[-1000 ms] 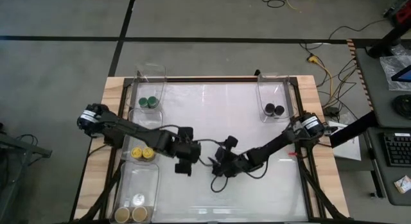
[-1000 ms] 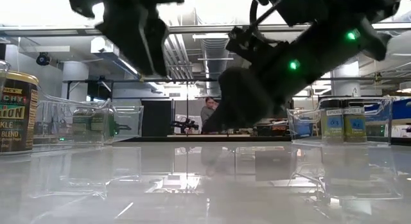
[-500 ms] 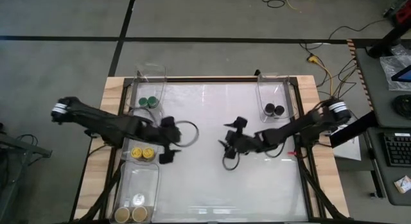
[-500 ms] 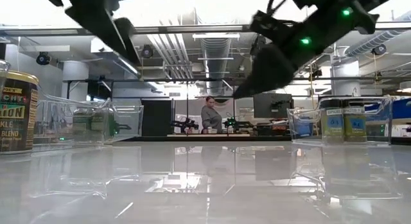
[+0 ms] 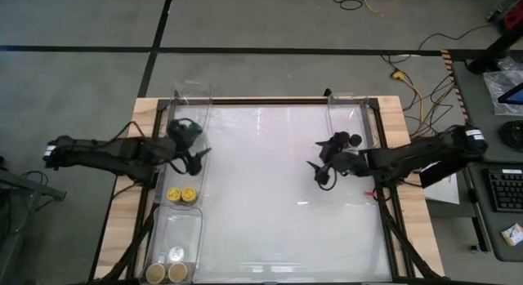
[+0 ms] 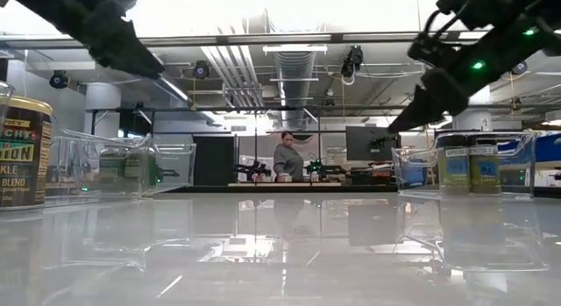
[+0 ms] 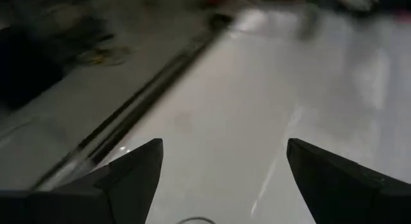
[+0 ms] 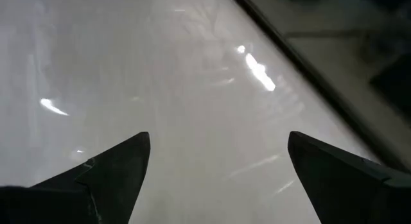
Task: Sort spices by type
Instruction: Return to Home Position
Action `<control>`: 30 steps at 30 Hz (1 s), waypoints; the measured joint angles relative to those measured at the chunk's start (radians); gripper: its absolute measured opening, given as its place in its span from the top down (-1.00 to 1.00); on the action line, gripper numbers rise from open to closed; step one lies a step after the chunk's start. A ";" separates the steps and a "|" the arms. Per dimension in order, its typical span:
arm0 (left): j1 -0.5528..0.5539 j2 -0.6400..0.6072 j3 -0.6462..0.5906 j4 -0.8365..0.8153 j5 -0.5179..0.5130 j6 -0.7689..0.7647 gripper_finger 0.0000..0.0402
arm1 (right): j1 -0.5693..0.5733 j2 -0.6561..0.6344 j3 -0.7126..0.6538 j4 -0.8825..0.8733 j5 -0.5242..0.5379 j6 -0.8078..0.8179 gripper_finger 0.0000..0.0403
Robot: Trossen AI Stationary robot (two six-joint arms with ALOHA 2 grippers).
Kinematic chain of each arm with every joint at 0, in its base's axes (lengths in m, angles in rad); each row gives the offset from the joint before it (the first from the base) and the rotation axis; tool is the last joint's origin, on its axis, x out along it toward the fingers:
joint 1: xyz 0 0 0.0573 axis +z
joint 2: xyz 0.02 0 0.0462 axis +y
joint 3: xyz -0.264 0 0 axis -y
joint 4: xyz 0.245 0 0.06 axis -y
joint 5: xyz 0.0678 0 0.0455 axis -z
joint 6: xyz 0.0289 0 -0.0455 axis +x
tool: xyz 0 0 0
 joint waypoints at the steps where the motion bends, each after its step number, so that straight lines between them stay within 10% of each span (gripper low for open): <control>1: 0.000 -0.012 -0.012 0.013 -0.050 -0.055 -0.57 | 0.000 -0.022 -0.002 -0.037 -0.001 0.063 -0.79; 12: -0.001 -0.069 -0.213 0.274 -0.043 -0.010 -0.57 | 0.079 -0.261 -0.170 0.077 -0.217 -0.010 -0.79; 19: -0.001 -0.179 -0.287 0.302 0.192 -0.002 -0.57 | 0.130 -0.533 -0.222 0.030 -0.518 0.021 -0.79; 30: -0.001 -0.512 -0.434 0.351 0.330 0.057 -0.57 | 0.124 -0.872 -0.281 -0.007 -0.543 -0.121 -0.79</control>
